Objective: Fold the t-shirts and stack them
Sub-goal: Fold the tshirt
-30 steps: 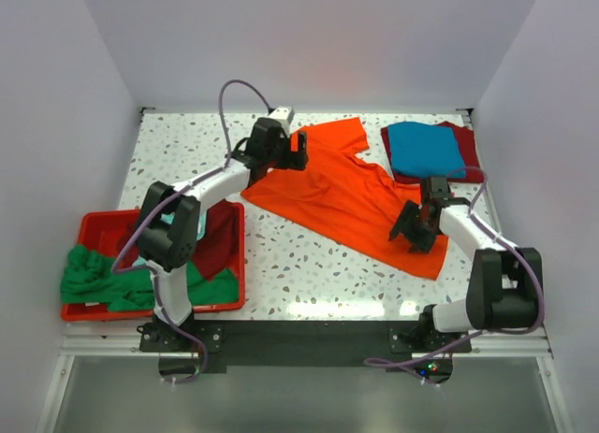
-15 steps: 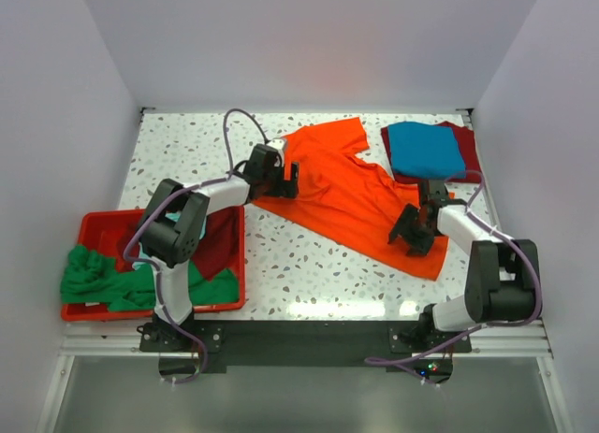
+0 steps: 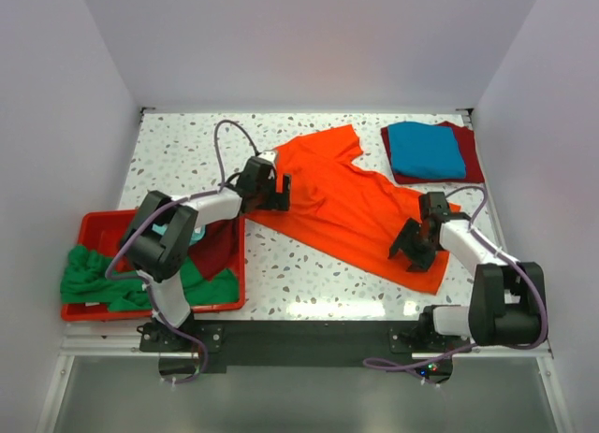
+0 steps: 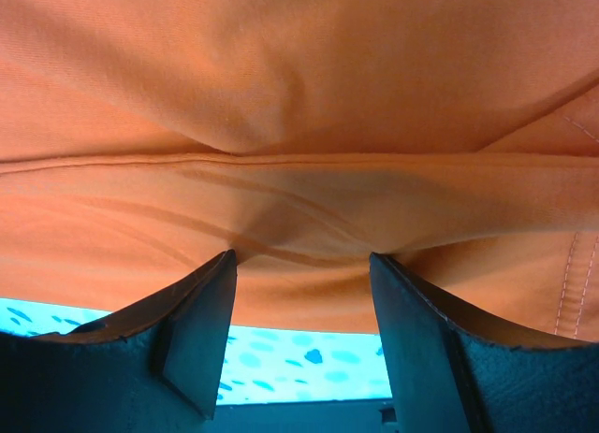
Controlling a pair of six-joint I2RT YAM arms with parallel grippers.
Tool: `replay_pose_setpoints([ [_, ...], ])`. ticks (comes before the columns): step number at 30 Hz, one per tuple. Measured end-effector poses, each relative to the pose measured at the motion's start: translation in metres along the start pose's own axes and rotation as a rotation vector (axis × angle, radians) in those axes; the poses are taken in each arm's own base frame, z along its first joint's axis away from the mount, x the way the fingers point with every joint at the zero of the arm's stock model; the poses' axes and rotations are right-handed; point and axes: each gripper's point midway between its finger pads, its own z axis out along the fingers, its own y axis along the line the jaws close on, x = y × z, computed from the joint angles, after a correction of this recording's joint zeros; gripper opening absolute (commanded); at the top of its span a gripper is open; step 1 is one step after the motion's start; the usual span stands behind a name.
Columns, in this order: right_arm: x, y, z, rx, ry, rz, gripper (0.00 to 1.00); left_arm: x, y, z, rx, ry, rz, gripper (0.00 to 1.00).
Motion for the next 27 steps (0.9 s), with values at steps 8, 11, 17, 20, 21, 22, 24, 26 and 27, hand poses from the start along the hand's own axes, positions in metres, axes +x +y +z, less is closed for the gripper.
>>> replay_pose_setpoints([
  [8,0.025,-0.021,-0.01,0.061,0.059,0.005,0.64,0.011,-0.008,-0.01,-0.027,0.04,0.029,0.99],
  [11,0.02,-0.021,-0.025,0.088,0.061,-0.008,0.64,-0.003,-0.018,-0.014,-0.026,0.033,0.041,0.99],
  [17,-0.03,0.016,-0.058,-0.004,-0.089,-0.057,0.65,-0.067,-0.053,-0.023,0.045,-0.101,0.047,1.0],
  [20,-0.043,0.025,-0.054,-0.025,-0.119,-0.074,0.65,-0.08,-0.065,-0.017,0.093,-0.133,0.06,1.0],
  [21,-0.045,0.025,-0.049,-0.02,-0.112,-0.078,0.65,-0.079,-0.068,-0.012,0.106,-0.133,0.065,1.0],
  [22,-0.045,0.025,-0.043,-0.013,-0.102,-0.081,0.65,-0.075,-0.068,-0.006,0.112,-0.126,0.07,1.0],
  [24,-0.044,0.023,-0.028,0.0,-0.082,-0.085,0.65,-0.066,-0.069,0.006,0.123,-0.104,0.075,1.0],
  [26,-0.039,0.018,-0.015,0.018,-0.055,-0.087,0.64,-0.053,-0.067,0.021,0.126,-0.075,0.077,1.0],
  [27,-0.034,0.014,-0.006,0.03,-0.034,-0.086,0.64,-0.045,-0.065,0.027,0.123,-0.056,0.078,1.0],
])
